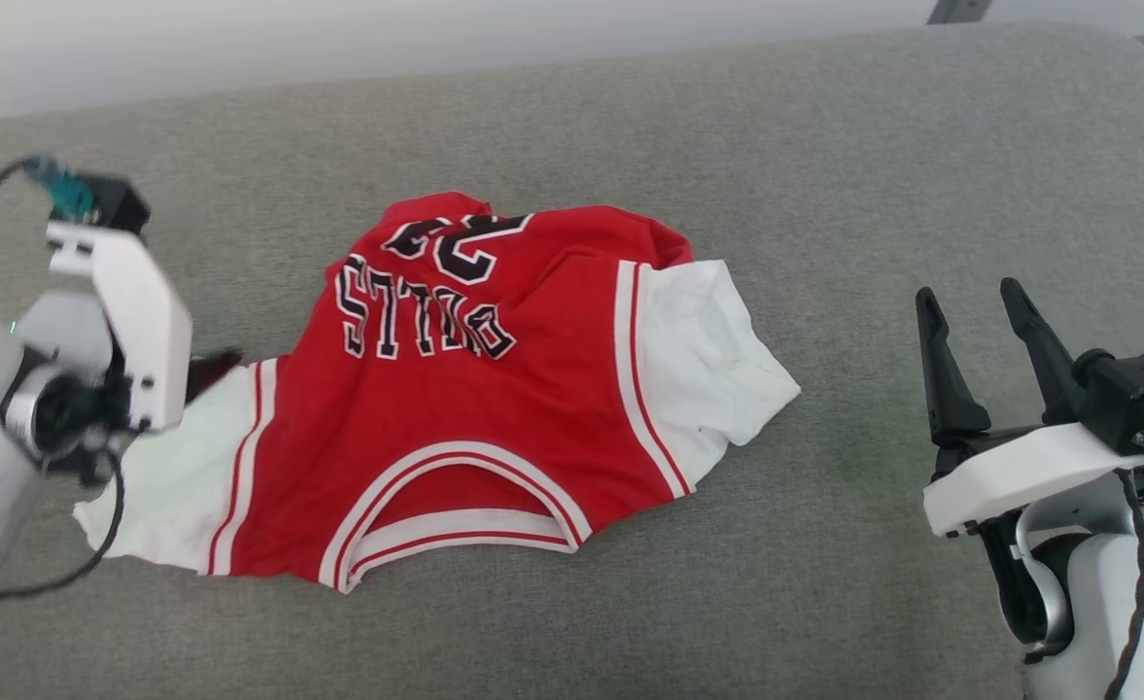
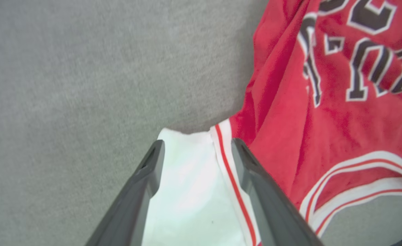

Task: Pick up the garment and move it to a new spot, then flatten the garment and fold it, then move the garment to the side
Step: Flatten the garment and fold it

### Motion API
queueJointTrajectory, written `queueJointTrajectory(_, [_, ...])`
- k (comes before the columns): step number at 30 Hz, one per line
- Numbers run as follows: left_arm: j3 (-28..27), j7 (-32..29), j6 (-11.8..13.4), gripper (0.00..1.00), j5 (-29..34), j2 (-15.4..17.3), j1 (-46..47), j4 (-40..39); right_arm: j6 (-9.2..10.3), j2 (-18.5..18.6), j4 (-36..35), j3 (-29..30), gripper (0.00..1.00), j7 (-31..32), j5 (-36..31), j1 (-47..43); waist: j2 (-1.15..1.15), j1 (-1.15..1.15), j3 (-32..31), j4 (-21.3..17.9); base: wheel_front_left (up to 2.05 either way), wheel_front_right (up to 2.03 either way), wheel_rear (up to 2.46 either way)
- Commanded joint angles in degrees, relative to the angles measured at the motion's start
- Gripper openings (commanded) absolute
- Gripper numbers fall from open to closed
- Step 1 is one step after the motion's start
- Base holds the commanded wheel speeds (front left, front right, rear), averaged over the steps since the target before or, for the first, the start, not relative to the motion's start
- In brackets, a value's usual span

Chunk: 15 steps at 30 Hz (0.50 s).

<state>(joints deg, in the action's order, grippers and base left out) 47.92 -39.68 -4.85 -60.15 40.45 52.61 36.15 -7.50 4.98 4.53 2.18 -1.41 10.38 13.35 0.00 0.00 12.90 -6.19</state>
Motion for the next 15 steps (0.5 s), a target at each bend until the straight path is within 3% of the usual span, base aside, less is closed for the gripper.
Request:
queueJointTrajectory(1, [-0.42,-1.12,1.62,1.00,-1.25,1.23,-2.70,-1.53,0.02,0.28,-0.63,0.14,1.00,0.42,-0.06,-0.73,0.00,0.00,-0.45,0.84,0.00,0.00,0.00])
queueJointTrajectory(15, [-1.27,-3.88,10.66,1.00,-5.07,7.74,-13.80,-7.07,0.02,1.33,-3.49,-0.77,1.00,2.70,0.45,-0.26,0.00,0.00,1.16,2.01,0.00,0.00,0.00])
